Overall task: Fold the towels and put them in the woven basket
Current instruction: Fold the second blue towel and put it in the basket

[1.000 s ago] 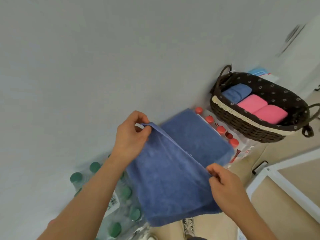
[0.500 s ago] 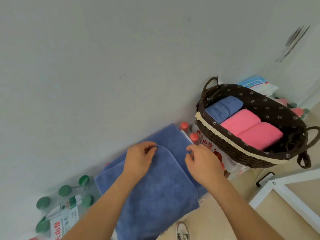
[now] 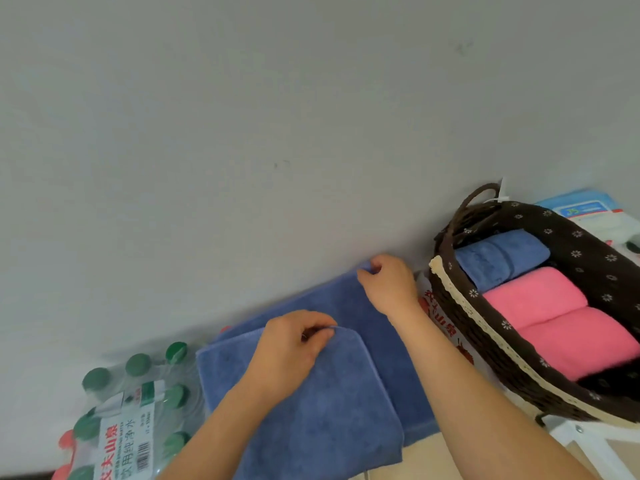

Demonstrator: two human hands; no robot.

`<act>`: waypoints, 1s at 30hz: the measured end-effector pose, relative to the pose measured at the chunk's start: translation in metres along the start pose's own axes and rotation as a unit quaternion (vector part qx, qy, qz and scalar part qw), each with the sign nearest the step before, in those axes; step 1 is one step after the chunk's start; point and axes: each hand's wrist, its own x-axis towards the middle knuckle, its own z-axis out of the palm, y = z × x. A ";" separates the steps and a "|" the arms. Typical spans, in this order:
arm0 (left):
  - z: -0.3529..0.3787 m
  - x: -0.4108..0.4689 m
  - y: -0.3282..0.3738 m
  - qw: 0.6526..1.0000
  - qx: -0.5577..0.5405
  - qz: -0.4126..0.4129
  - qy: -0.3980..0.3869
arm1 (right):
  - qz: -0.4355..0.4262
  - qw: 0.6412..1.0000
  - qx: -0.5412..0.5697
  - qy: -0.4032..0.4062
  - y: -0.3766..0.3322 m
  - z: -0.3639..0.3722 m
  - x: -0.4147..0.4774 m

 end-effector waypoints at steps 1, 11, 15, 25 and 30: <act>-0.004 -0.001 0.006 1.000 -0.018 0.002 0.001 | -0.010 0.999 0.052 -0.004 -0.004 -0.006 -0.009; -0.027 -0.020 0.051 0.982 -0.162 -0.024 0.089 | -0.090 0.922 0.344 -0.150 -0.034 -0.047 -0.112; -0.027 -0.028 0.057 0.977 -0.168 -0.026 0.127 | -0.094 0.928 0.330 -0.145 -0.036 -0.046 -0.125; -0.026 -0.029 0.063 0.974 -0.164 -0.024 0.153 | -0.131 0.918 0.345 -0.144 -0.039 -0.053 -0.137; -0.028 -0.029 0.063 0.976 -0.161 -0.031 0.144 | -0.091 0.909 0.375 -0.155 -0.033 -0.049 -0.136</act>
